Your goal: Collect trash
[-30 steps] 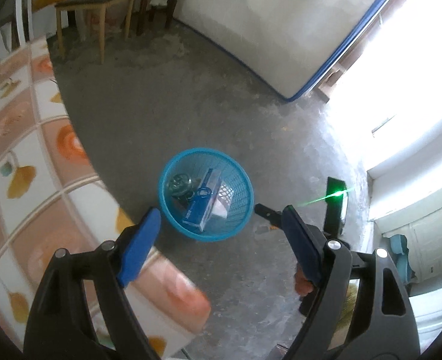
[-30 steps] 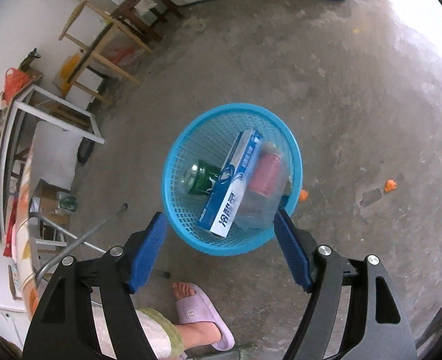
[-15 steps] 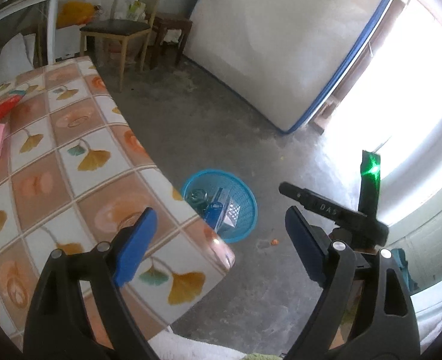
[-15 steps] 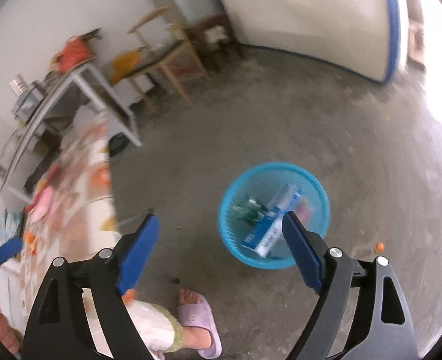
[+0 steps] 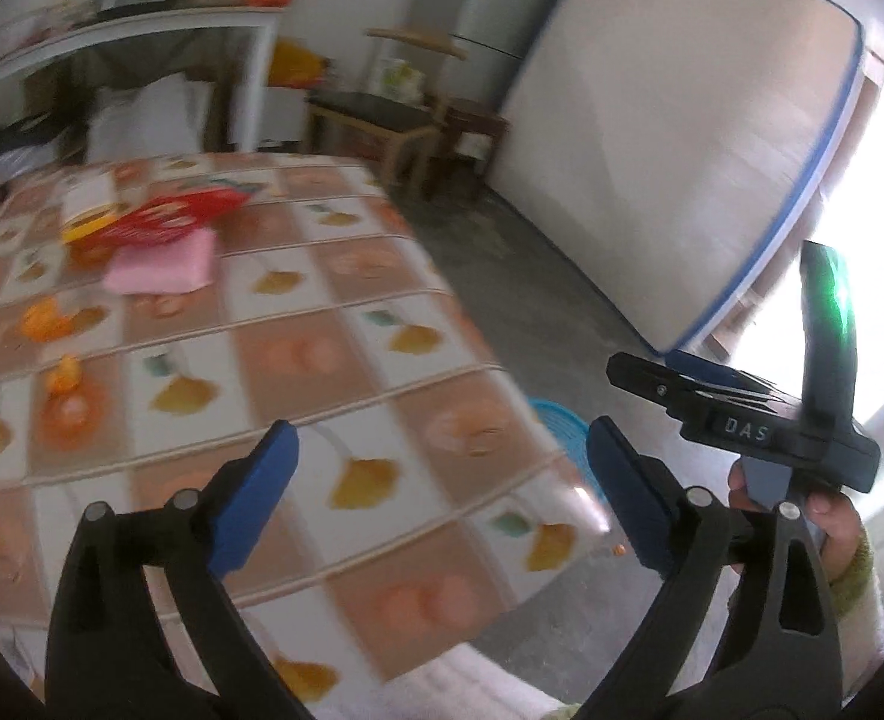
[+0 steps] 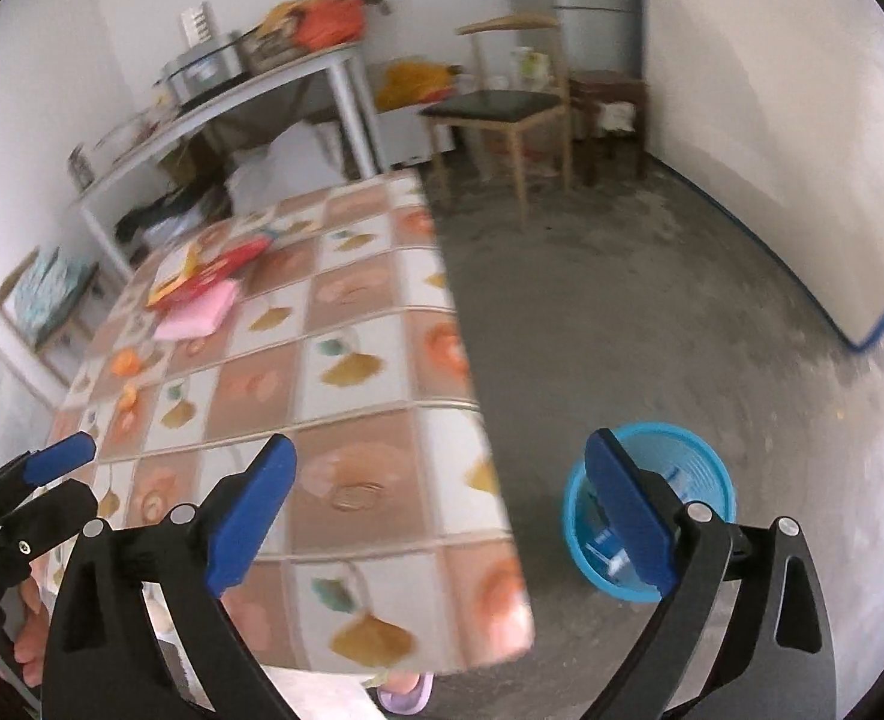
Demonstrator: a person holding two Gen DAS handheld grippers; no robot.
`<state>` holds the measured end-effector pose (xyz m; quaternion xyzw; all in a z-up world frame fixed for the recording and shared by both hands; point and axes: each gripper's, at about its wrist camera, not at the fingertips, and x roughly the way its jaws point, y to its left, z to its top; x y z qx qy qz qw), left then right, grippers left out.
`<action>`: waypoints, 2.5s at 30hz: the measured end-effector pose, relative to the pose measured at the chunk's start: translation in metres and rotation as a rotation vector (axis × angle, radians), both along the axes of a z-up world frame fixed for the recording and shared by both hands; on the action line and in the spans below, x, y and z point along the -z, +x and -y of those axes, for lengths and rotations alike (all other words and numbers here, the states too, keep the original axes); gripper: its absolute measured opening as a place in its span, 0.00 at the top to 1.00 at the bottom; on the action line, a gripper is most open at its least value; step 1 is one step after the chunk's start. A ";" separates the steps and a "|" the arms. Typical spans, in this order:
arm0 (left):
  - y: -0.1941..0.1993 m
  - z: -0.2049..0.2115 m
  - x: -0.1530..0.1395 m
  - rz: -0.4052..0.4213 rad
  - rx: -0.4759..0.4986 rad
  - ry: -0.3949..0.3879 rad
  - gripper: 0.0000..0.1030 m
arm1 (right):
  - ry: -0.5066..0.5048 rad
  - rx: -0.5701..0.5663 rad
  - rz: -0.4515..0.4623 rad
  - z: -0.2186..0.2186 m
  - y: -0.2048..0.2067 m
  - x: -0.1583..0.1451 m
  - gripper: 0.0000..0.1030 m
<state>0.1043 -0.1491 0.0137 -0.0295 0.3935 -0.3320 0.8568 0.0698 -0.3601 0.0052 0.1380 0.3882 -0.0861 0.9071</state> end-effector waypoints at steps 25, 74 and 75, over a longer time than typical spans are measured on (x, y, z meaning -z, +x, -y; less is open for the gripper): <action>0.045 -0.151 0.030 0.004 -0.413 0.108 0.08 | -0.250 -0.160 -0.032 -0.157 0.087 0.002 0.06; 0.226 -0.222 0.076 -0.267 -0.414 0.025 0.47 | 0.114 -0.600 -0.106 -0.244 0.208 0.037 0.52; 0.228 -0.221 0.077 -0.271 -0.411 0.029 0.52 | 0.122 -0.618 -0.126 -0.250 0.213 0.042 0.53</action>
